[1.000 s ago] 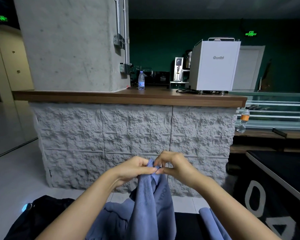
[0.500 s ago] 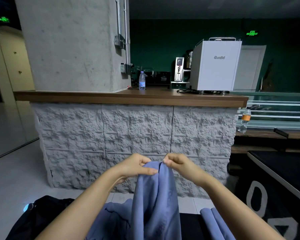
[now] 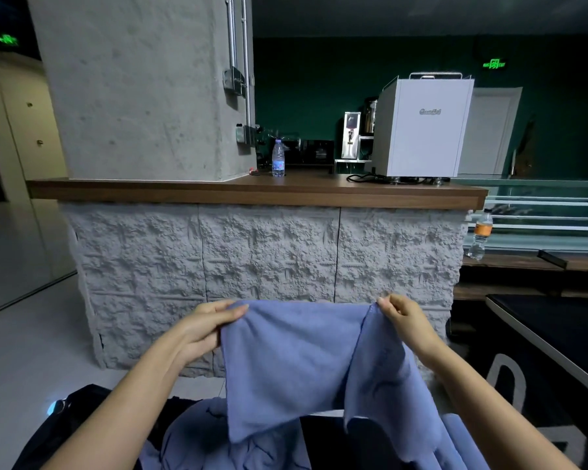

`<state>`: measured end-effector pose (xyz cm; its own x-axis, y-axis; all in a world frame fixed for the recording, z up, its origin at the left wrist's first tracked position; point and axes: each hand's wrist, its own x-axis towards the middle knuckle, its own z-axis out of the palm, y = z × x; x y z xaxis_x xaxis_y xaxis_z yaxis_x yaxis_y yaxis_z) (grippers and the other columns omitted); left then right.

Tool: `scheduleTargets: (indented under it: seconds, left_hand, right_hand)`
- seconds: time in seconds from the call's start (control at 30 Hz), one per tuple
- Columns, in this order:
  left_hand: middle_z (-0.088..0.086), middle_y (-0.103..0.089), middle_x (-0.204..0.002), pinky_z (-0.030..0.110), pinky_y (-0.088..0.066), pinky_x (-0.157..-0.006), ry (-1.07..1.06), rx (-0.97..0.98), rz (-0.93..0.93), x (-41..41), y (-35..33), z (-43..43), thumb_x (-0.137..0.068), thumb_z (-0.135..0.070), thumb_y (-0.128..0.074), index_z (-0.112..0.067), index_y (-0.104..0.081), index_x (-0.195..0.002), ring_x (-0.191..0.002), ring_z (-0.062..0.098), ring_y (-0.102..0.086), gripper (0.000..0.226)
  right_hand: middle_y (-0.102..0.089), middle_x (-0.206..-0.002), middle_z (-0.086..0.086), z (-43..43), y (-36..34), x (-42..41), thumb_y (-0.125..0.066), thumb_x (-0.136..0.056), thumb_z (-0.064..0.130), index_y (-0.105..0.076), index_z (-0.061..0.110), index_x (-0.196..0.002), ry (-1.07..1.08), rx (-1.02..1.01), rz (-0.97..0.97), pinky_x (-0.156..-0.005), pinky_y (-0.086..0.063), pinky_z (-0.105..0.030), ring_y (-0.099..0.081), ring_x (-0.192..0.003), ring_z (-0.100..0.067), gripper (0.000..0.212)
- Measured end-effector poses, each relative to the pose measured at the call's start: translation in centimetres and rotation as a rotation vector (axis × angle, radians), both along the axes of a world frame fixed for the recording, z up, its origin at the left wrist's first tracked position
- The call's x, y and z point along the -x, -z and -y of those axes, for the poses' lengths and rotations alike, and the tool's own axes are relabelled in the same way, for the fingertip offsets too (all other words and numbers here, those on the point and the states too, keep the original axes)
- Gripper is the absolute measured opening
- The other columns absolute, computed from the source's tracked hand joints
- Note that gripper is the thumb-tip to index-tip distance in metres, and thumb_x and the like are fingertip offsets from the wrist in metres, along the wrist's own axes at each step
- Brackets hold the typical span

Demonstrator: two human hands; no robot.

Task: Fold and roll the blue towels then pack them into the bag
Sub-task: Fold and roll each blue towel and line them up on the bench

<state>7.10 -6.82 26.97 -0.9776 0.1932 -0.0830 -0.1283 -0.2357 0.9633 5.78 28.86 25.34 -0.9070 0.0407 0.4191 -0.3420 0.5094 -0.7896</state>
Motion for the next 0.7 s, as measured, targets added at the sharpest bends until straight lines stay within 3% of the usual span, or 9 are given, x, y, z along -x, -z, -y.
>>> scheduleTargets:
  seconds: [0.07, 0.17, 0.3, 0.4, 0.5, 0.57, 0.7]
  left_hand:
    - [0.018, -0.068, -0.104, 0.028, -0.058, -0.069, -0.027, -0.189, 0.045, 0.5, -0.5, -1.1, -0.080, -0.003, -0.062, 0.007, -0.060, -0.113, -0.081, 0.020, -0.070, 0.034]
    - [0.014, -0.072, -0.081, 0.027, -0.059, -0.062, -0.098, -0.273, 0.075, 0.8, -1.2, -3.4, -0.088, 0.003, -0.054, 0.006, -0.060, -0.102, -0.068, 0.018, -0.071, 0.015]
    - [0.008, -0.071, -0.067, 0.025, -0.058, -0.061, -0.130, -0.251, 0.060, 0.4, -1.6, -7.0, -0.087, 0.008, -0.054, 0.005, -0.061, -0.094, -0.059, 0.013, -0.069, 0.010]
    - [0.006, -0.072, -0.068, 0.021, -0.056, -0.062, -0.106, -0.120, -0.013, -0.4, -1.6, -8.9, -0.085, 0.009, -0.055, 0.005, -0.063, -0.097, -0.058, 0.011, -0.068, 0.015]
    - [0.007, -0.072, -0.071, 0.021, -0.056, -0.057, -0.128, 0.066, -0.085, -1.6, -2.0, -9.8, -0.082, 0.006, -0.063, 0.001, -0.068, -0.095, -0.058, 0.012, -0.067, 0.015]
    - [0.007, -0.072, -0.073, 0.021, -0.056, -0.059, -0.142, 0.098, -0.117, -2.2, -2.2, -9.7, -0.081, 0.007, -0.063, -0.001, -0.068, -0.093, -0.061, 0.012, -0.067, 0.015]
    - [0.005, -0.072, -0.080, 0.016, -0.054, -0.063, -0.136, 0.145, -0.156, -2.9, -2.3, -8.9, -0.084, 0.004, -0.062, -0.006, -0.069, -0.091, -0.068, 0.008, -0.067, 0.014]
  right_hand:
    - [-0.030, -0.063, -0.002, 0.4, -0.7, -0.5, -0.051, -0.097, 0.022, -0.039, 0.014, -0.066, -0.021, 0.014, -0.009, -0.057, -0.024, -0.033, -0.030, -0.061, -0.014, 0.034]
    - [-0.037, -0.065, -0.002, 2.3, -2.5, -2.1, -0.053, -0.096, 0.020, -0.047, 0.013, -0.070, -0.180, 0.114, 0.008, -0.058, -0.027, -0.030, -0.035, -0.063, -0.010, 0.028]
    - [-0.048, -0.066, 0.006, 6.0, -5.1, -4.0, -0.054, -0.094, 0.005, -0.055, 0.011, -0.075, -0.428, 0.121, 0.029, -0.059, -0.033, -0.014, -0.041, -0.060, 0.001, 0.020]
    - [-0.060, -0.080, -0.002, 8.6, -5.9, -4.1, -0.056, -0.092, 0.001, -0.063, 0.011, -0.087, -0.575, 0.037, 0.085, -0.073, -0.041, -0.017, -0.052, -0.076, -0.006, 0.013]
    - [-0.063, -0.076, -0.001, 10.2, -6.0, -3.6, -0.065, -0.087, 0.005, -0.065, 0.016, -0.086, -0.530, -0.052, 0.056, -0.071, -0.043, -0.019, -0.055, -0.073, -0.007, 0.011]
    - [-0.061, -0.067, 0.005, 10.6, -5.6, -3.3, -0.069, -0.084, 0.007, -0.062, 0.018, -0.081, -0.433, -0.042, 0.019, -0.065, -0.045, -0.015, -0.055, -0.063, -0.003, 0.013]
    - [-0.060, -0.065, 0.004, 10.7, -4.9, -2.8, -0.073, -0.081, 0.010, -0.062, 0.018, -0.075, -0.335, -0.060, -0.042, -0.062, -0.046, -0.022, -0.054, -0.062, -0.007, 0.015]
